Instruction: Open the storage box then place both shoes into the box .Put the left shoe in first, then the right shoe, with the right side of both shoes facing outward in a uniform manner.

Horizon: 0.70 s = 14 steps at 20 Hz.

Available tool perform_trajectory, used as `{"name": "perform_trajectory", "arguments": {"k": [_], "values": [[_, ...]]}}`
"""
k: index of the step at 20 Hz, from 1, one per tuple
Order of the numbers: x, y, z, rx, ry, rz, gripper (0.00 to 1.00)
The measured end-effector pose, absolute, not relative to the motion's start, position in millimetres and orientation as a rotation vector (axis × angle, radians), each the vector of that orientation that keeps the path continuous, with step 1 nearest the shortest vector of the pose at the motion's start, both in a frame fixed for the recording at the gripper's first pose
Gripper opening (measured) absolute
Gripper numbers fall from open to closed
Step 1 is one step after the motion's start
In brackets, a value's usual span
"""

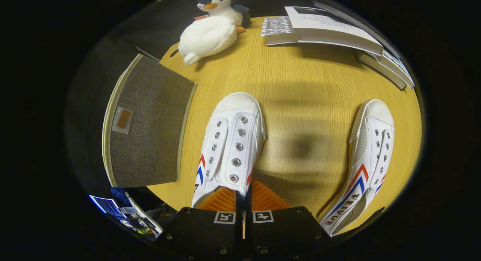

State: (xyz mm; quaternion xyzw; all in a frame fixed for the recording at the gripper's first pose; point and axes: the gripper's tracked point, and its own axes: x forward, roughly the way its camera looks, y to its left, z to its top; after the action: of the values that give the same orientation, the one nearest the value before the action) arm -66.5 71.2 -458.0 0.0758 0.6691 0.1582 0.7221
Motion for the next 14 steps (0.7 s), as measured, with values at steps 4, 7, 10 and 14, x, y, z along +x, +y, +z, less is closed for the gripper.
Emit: {"name": "perform_trajectory", "arguments": {"k": [4,7,10,14], "values": [[-53.9,67.8,-432.5,0.159,1.44,0.353,0.02],[-47.0,74.5,-386.8,0.145,1.384,0.38,0.02],[-36.7,92.7,-340.0,0.152,1.324,0.431,0.02],[-24.1,137.5,-285.1,0.145,1.253,0.529,0.02]]}}
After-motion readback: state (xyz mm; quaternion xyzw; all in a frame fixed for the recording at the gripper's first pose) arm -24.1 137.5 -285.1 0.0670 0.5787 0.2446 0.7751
